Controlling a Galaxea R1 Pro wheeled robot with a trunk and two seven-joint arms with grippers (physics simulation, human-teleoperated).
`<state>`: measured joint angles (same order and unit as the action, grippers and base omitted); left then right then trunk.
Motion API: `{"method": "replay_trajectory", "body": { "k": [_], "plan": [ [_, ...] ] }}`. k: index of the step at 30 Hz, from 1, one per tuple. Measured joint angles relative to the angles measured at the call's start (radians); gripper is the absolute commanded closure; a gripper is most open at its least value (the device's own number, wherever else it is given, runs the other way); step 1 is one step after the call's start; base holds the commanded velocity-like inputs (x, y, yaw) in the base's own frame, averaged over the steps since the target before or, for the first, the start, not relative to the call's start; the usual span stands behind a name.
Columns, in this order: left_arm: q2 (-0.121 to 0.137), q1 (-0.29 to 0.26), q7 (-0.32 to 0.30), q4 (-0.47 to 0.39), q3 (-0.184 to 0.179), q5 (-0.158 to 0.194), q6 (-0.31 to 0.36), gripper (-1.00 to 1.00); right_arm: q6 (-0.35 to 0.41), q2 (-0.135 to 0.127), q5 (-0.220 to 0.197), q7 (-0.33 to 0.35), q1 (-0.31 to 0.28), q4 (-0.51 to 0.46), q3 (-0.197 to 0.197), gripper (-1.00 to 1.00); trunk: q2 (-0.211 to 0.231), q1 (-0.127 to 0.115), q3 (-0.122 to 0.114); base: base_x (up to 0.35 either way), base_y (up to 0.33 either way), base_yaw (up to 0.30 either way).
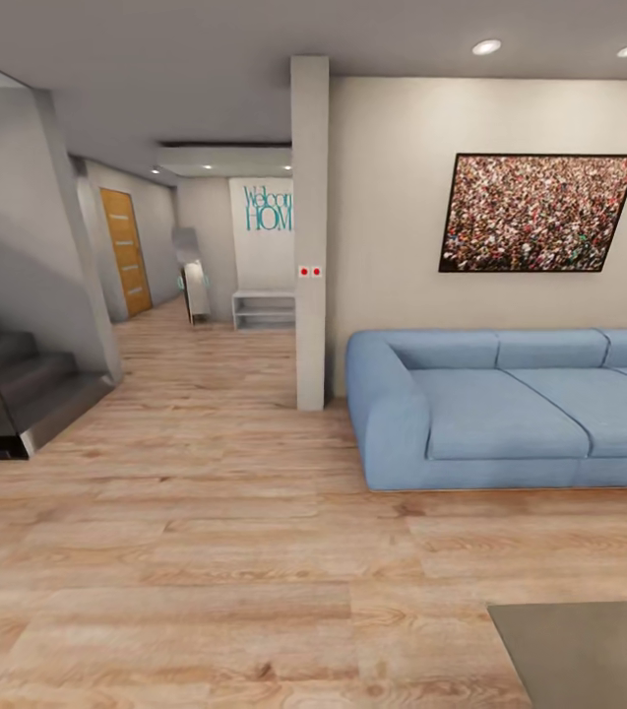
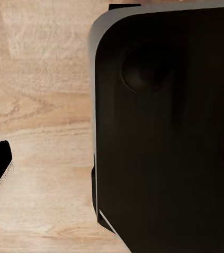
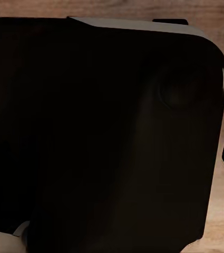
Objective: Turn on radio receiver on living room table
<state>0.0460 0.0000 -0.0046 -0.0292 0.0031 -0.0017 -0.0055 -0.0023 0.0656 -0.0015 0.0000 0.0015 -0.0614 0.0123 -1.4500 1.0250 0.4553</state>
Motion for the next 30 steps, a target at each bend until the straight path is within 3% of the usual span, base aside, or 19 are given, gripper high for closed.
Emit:
{"method": "replay_trajectory", "body": {
  "k": [21, 30],
  "plan": [
    [0.000, 0.000, 0.000, 0.000, 0.000, -0.001, 0.000, -1.00, 0.000, 0.000, 0.000, 0.000, 0.000, 0.000, 0.000, -1.00, 0.000, 0.000, 0.000, 0.317, 0.000, 0.000],
    [0.000, 0.000, 0.000, 0.000, 0.000, 0.000, 0.000, -1.00, 0.000, 0.000, 0.000, 0.001, 0.000, 0.000, 0.000, -1.00, 0.000, 0.000, 0.000, 0.095, 0.000, -0.055]
  ]
}}
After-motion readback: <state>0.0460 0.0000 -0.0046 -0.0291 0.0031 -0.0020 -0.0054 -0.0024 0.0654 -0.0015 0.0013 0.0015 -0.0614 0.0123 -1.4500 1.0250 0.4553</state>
